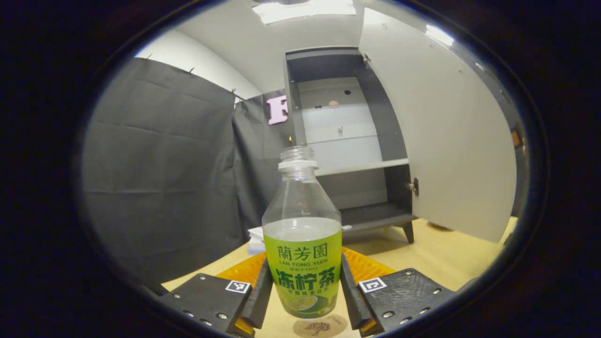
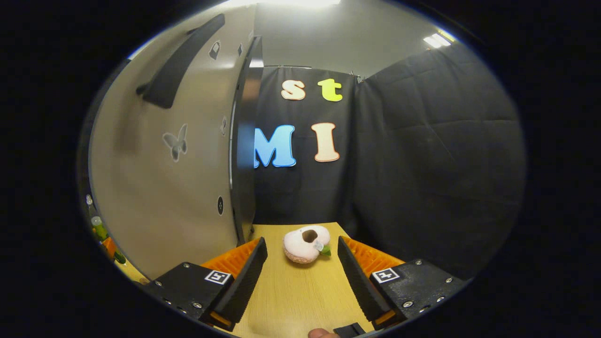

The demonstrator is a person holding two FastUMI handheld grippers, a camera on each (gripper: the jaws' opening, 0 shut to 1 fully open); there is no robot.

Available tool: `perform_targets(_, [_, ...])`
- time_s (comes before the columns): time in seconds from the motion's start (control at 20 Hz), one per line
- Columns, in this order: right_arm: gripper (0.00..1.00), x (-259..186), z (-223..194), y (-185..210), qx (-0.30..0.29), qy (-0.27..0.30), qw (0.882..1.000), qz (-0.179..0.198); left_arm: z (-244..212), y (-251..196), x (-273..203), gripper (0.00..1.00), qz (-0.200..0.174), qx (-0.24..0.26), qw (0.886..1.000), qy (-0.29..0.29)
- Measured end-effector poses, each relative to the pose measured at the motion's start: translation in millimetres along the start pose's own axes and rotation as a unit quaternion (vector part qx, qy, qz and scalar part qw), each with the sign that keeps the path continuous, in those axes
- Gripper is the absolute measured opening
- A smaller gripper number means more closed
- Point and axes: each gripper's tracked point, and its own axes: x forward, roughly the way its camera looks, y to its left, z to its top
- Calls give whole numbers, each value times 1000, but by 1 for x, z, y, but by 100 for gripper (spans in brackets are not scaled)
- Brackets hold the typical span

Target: Open the cabinet door with the right hand, grasp the bottle in the cabinet with the left hand and place it on the coaster, then close the cabinet door with the right hand.

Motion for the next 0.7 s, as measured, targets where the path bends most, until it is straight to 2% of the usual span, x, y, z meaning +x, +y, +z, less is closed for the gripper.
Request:
perform_targets(0.15, [93, -5, -26, 5, -29, 23, 999, 4, -41, -11, -4, 68, -8, -6, 1000, 5])
perform_targets(0.25, [94, -6, -40, 8, -37, 47, 998, 9, -58, -9, -7, 68, 0, -21, 1000, 6])
perform_targets(0.5, [94, -8, -44, 19, -56, 52, 997, 21, -91, -3, -14, 69, 12, -30, 999, 23])
perform_targets(0.7, [95, -8, -60, 23, -66, 74, 995, 29, -92, -3, -17, 72, 19, -22, 999, 18])
